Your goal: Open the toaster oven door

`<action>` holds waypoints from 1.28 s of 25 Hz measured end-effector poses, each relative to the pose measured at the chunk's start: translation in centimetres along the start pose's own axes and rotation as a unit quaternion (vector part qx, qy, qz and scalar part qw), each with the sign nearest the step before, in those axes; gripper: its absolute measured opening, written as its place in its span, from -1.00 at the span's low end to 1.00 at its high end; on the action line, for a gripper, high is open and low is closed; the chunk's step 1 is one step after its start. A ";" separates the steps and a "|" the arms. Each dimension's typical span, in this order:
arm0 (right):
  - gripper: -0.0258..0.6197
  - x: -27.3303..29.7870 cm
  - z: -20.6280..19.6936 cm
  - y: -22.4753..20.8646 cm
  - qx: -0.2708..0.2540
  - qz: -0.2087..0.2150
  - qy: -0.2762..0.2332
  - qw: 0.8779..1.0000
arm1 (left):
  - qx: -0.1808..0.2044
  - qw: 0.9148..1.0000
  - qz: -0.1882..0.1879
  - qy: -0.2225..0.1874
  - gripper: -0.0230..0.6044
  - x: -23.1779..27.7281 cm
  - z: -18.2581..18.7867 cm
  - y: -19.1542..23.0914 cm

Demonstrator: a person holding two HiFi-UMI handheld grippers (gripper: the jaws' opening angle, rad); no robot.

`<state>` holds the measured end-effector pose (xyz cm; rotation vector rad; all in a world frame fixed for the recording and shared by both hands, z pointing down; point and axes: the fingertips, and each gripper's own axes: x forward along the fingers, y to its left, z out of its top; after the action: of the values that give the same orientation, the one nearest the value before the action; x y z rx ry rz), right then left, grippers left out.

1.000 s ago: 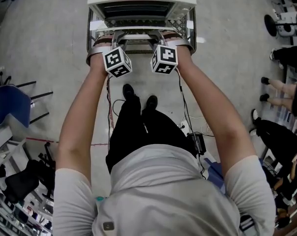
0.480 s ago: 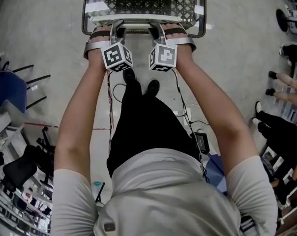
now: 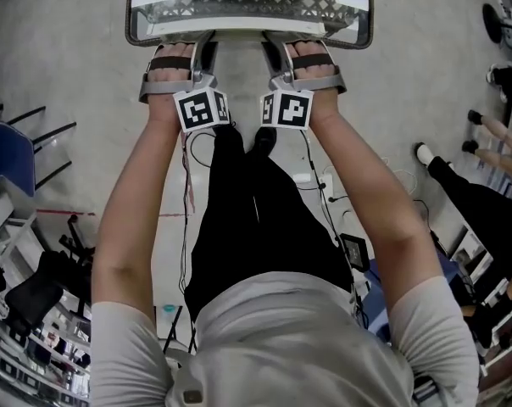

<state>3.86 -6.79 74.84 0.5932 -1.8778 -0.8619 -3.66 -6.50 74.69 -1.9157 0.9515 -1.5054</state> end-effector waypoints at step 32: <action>-0.65 5.0 -2.8 8.3 -0.005 -0.159 -0.018 0.987 | 0.034 0.983 0.162 -0.074 -0.59 5.0 -2.2 -8.4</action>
<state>3.92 -5.96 84.90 0.8929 -1.8379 -1.0919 -3.34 -5.19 84.64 -1.7001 1.0690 -1.1757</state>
